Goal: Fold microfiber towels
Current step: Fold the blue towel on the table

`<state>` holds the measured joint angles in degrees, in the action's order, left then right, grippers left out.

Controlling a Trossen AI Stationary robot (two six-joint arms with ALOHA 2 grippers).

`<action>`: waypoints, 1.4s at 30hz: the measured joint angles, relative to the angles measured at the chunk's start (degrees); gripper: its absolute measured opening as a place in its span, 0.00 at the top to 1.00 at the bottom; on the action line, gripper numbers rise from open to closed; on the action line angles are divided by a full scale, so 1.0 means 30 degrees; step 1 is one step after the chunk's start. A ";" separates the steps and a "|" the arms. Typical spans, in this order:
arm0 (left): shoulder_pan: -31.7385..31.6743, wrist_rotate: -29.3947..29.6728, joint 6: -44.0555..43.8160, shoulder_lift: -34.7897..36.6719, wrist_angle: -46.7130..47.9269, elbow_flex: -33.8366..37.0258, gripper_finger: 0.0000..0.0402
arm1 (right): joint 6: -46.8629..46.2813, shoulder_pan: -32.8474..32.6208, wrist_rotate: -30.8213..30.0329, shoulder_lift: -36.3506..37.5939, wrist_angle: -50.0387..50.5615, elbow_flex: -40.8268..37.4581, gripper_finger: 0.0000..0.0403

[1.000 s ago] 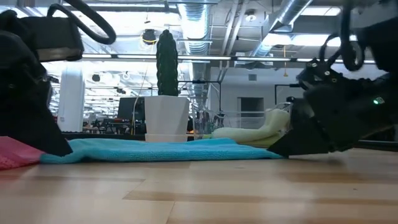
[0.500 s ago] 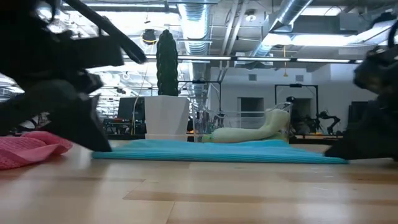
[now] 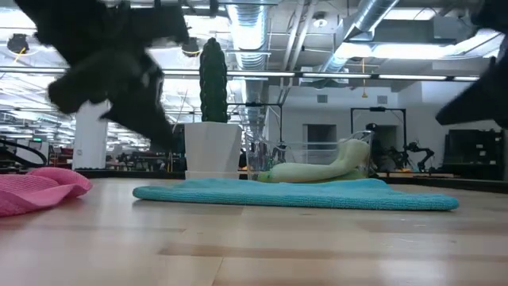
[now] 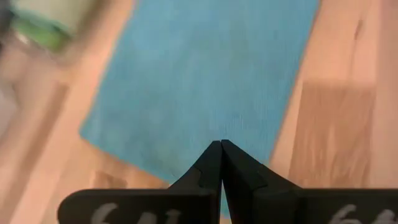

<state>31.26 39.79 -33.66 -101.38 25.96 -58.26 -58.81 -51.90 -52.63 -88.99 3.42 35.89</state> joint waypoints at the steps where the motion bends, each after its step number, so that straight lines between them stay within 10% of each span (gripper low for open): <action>1: 0.0116 0.0638 -0.0034 0.0179 -0.0444 0.0000 1.00 | 0.1017 0.0090 0.0274 0.0023 -0.0086 0.0111 0.86; 5: 0.0483 0.3202 0.0853 0.0120 -0.4266 0.0476 1.00 | 0.3956 0.0701 0.2616 -0.0328 -0.0264 0.0300 0.73; 12: -0.0190 0.1285 0.5494 -0.0315 -1.3750 0.2248 1.00 | 0.7625 0.2387 0.4726 -0.1708 -0.2016 0.0330 0.50; 22: -0.1937 -0.3625 0.7746 -0.3827 -2.4214 0.3281 1.00 | 0.6948 0.2278 0.4697 -0.4078 -0.2477 0.0346 0.54; 42: -0.3397 -0.5515 0.7477 -0.7237 -2.0940 -0.0044 1.00 | 0.3594 0.1595 0.3982 -0.4443 -0.2230 -0.0035 0.64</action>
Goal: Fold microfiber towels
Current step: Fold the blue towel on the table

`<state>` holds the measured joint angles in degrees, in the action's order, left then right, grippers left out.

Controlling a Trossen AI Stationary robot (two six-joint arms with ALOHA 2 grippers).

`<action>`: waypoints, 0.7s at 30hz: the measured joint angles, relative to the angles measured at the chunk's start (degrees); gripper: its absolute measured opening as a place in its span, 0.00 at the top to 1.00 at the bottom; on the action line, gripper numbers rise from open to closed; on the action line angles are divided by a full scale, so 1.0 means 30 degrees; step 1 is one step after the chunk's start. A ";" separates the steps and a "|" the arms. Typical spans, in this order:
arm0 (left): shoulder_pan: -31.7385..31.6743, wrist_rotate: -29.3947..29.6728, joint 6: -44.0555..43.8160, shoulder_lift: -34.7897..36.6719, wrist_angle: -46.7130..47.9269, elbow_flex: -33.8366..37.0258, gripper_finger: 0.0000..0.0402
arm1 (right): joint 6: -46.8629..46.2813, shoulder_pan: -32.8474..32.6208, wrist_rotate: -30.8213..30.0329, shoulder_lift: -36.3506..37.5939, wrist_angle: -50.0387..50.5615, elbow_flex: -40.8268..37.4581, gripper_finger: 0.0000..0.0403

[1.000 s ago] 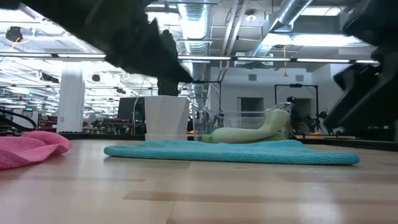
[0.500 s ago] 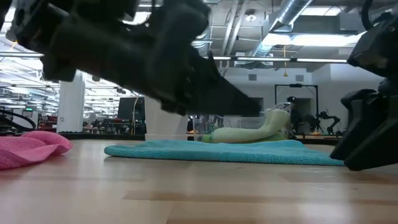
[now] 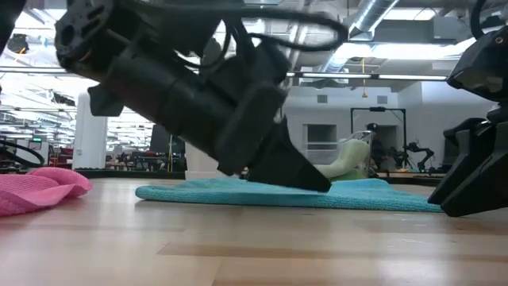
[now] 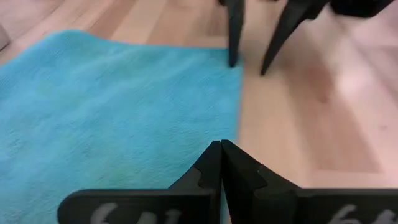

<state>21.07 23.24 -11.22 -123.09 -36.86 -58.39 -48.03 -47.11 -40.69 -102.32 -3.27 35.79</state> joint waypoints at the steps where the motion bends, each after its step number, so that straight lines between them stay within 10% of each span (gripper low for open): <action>1: -0.0105 -0.0035 0.0000 0.0000 0.0201 0.0000 1.00 | 0.0000 0.0000 -0.0007 0.0000 0.0000 0.0000 0.64; 21: -0.0340 -0.0508 -0.0551 0.0038 0.1851 -0.0044 1.00 | 0.2969 0.1271 0.0714 0.0215 0.0382 0.1506 0.94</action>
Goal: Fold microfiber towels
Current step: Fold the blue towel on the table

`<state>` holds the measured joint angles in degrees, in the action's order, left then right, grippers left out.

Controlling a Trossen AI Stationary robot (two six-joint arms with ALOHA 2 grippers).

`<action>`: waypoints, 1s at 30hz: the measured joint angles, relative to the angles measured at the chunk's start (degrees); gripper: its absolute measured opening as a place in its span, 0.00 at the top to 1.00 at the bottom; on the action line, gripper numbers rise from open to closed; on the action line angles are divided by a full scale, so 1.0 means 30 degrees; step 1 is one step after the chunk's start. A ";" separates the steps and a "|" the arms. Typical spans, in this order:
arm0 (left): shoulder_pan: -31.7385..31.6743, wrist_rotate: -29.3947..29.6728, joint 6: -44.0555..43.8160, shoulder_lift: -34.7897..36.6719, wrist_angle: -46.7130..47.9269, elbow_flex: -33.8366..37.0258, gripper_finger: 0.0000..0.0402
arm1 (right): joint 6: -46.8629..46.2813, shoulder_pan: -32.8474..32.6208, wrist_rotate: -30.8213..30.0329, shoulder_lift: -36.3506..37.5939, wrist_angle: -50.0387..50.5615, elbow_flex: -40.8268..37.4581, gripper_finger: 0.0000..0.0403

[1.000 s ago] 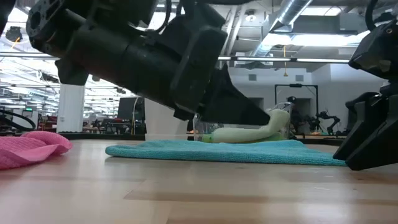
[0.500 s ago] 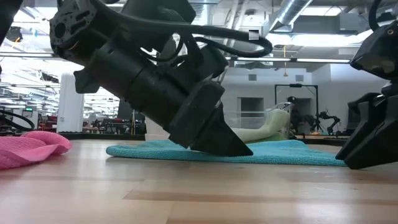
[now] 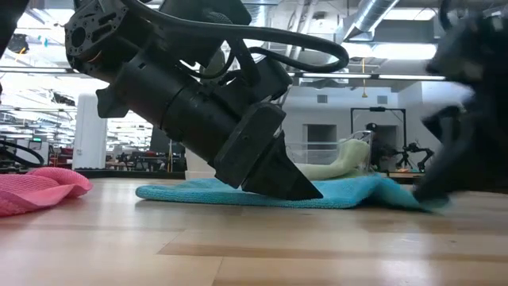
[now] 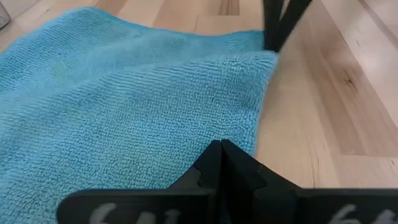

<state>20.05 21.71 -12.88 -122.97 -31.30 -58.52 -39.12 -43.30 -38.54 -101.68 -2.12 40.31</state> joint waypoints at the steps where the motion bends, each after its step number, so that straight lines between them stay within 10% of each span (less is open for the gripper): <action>1: 0.0000 0.0000 0.0016 0.0003 0.0016 0.0000 1.00 | 0.0657 0.0197 -0.0036 0.0176 0.0012 0.0335 0.94; 30: 0.0838 0.0063 0.0063 0.3422 0.6051 0.0066 1.00 | 1.1208 0.5877 0.3675 0.0965 -0.3659 0.2399 0.98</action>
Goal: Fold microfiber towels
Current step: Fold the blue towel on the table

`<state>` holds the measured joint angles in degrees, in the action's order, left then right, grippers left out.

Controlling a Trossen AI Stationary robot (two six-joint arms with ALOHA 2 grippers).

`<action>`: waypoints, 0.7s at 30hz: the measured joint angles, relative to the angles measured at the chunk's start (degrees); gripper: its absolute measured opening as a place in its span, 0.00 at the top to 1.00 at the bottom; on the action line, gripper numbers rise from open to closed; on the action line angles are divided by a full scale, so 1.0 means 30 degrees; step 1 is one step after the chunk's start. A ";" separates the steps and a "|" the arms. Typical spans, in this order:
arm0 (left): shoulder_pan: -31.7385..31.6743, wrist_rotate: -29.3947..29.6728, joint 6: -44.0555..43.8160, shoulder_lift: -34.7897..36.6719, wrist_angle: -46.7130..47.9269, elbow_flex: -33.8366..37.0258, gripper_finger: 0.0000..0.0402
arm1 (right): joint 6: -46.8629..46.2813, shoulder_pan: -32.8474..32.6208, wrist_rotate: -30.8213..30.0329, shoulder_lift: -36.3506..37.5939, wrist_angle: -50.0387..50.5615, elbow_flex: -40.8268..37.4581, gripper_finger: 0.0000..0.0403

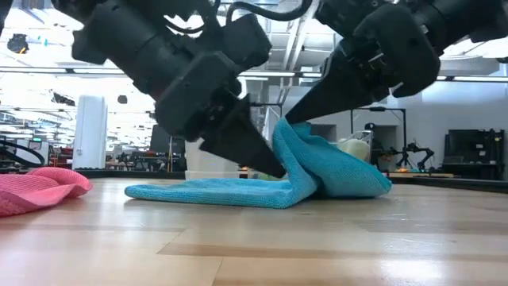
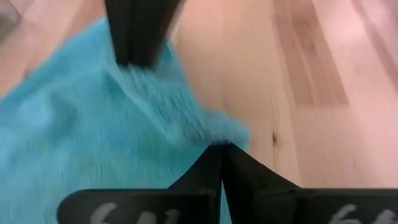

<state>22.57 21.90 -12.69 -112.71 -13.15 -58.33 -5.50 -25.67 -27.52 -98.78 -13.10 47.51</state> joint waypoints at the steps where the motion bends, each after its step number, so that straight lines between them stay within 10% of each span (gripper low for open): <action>1: 0.0108 0.0003 -0.0208 0.0072 0.0546 0.0000 1.00 | 0.0000 0.0132 0.0259 0.0000 -0.0021 0.0000 0.98; 21: 0.1516 0.2647 -0.3009 0.1064 0.6529 0.0044 1.00 | 0.1101 0.1358 0.3381 -0.3784 -0.2339 0.1868 0.94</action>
<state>27.11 29.85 -21.71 -109.51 6.43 -58.19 -2.19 -21.60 -17.38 -110.13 -20.12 53.11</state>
